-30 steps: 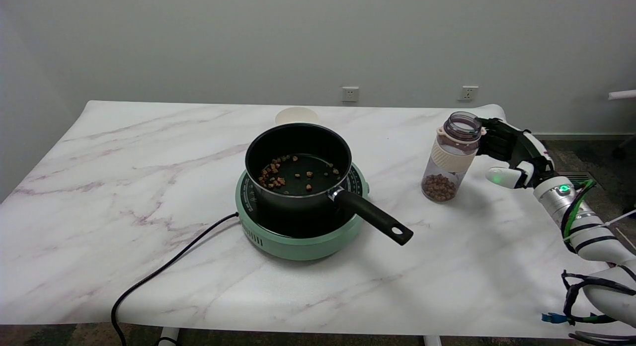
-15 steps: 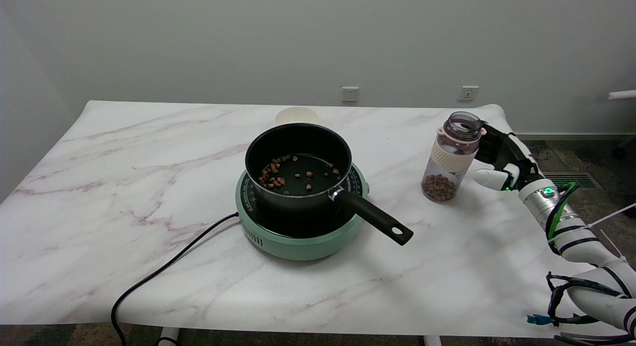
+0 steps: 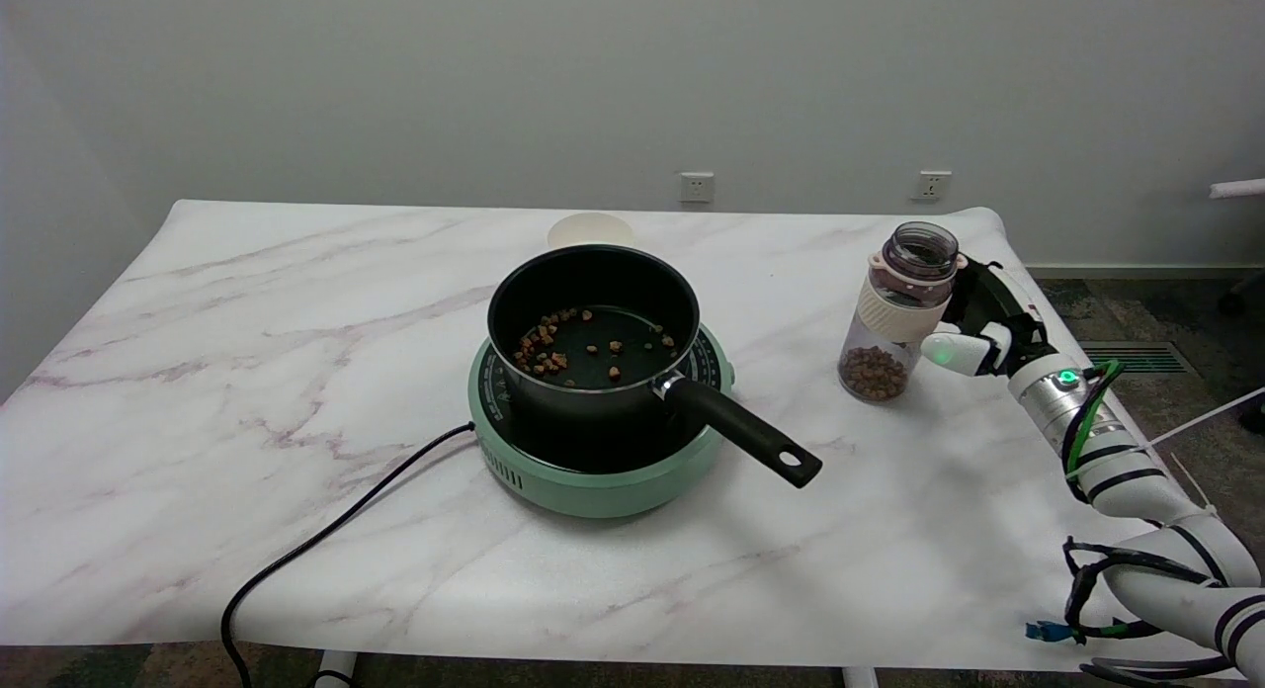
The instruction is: Pick up the bottle.
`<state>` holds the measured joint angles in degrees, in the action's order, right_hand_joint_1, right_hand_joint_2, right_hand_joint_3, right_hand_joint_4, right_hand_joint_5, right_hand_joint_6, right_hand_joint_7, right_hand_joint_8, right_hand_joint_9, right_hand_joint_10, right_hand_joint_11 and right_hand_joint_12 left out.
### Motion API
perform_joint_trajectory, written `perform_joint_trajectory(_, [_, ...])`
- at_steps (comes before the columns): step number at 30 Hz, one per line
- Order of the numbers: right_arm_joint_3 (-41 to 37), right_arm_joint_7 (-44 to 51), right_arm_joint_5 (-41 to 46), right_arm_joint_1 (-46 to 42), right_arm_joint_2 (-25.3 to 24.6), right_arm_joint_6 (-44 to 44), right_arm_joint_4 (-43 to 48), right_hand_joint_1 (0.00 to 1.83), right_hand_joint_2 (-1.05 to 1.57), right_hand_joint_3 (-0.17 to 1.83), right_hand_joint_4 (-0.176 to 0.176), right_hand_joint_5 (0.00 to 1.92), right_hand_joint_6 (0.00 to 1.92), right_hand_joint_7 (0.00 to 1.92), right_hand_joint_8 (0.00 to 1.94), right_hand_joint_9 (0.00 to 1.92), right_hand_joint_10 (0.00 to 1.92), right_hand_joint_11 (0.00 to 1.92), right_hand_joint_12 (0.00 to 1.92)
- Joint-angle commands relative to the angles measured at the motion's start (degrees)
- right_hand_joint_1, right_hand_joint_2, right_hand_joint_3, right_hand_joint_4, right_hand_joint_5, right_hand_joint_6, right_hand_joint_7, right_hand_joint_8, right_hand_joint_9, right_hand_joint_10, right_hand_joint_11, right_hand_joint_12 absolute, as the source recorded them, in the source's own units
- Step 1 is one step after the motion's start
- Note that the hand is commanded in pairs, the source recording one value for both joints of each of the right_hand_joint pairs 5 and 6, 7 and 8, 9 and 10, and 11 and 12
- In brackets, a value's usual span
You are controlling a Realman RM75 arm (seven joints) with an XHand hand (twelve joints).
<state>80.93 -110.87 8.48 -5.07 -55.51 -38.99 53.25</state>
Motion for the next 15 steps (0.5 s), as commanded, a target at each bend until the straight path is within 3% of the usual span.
perform_joint_trajectory(1, [3.85, 0.19, 0.90, 2.87, -0.54, -0.53, -0.29, 1.18, -0.65, 1.12, 0.000, 0.44, 0.44, 0.63, 0.63, 0.62, 0.62, 0.72, 0.72])
perform_joint_trajectory(15, [5.85, -0.20, 0.98, 3.93, -0.71, -0.53, -0.46, 1.19, -0.63, 1.10, 0.000, 0.44, 0.44, 0.63, 0.63, 0.62, 0.62, 0.72, 0.72])
